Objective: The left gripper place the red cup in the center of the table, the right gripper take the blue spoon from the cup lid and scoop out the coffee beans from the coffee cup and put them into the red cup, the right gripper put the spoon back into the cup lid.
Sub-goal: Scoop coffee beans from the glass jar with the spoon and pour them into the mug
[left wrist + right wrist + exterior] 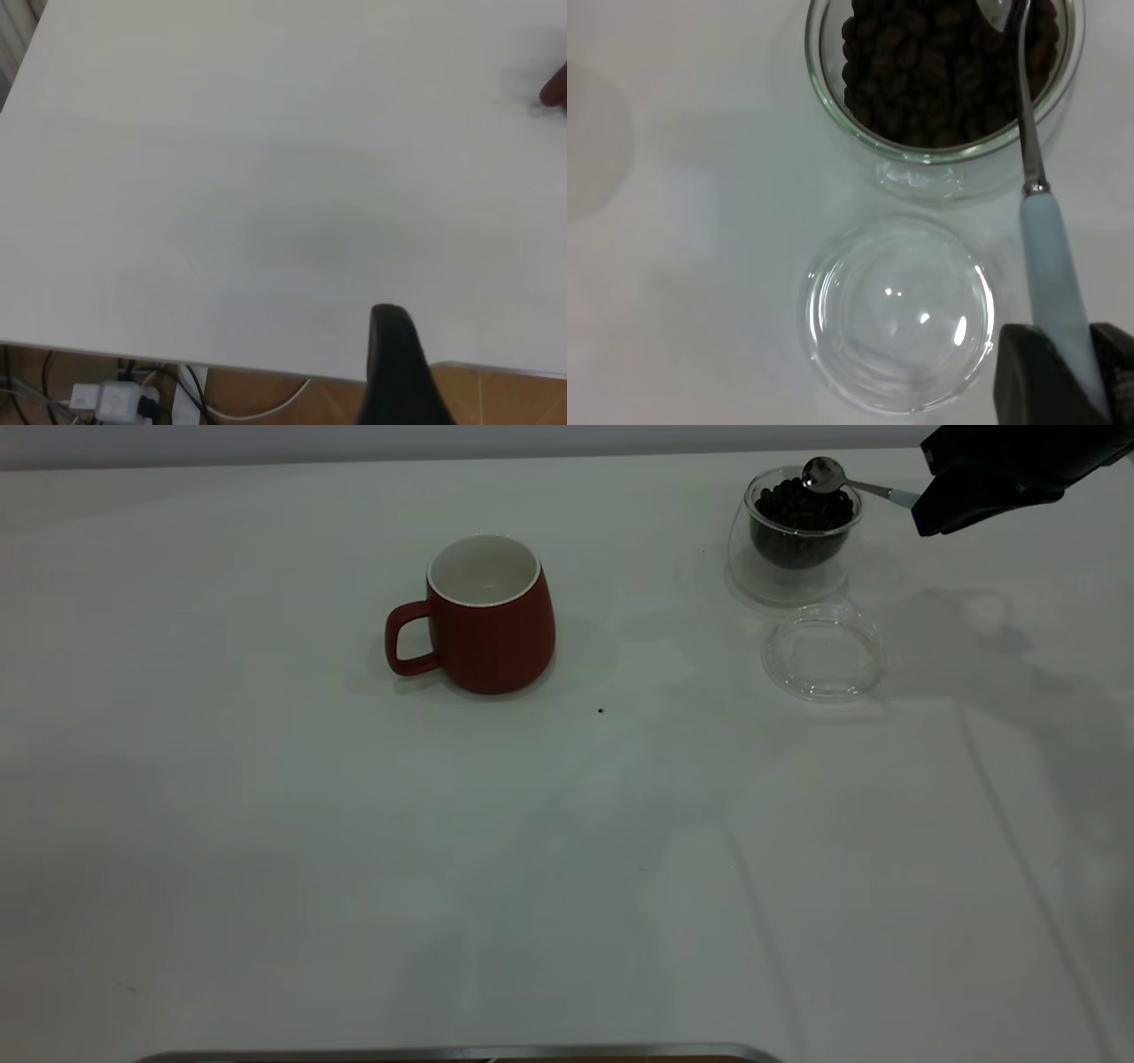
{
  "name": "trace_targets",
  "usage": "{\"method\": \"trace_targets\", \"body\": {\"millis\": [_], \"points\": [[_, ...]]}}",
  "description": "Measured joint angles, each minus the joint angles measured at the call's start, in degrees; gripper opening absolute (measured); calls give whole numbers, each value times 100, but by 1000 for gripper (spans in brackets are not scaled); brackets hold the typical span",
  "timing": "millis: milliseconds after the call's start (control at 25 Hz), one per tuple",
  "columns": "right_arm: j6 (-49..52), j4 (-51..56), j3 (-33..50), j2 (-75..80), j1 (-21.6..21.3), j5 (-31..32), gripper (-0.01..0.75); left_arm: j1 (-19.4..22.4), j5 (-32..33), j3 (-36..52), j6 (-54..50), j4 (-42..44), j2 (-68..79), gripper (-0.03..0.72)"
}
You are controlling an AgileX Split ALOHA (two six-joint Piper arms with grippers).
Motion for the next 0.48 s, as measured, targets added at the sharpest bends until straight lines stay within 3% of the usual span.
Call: {"method": "trace_targets", "body": {"millis": [480], "points": [[162,-791,0,0,55,-121,117,0,0,0,-6,0,0,518]]}}
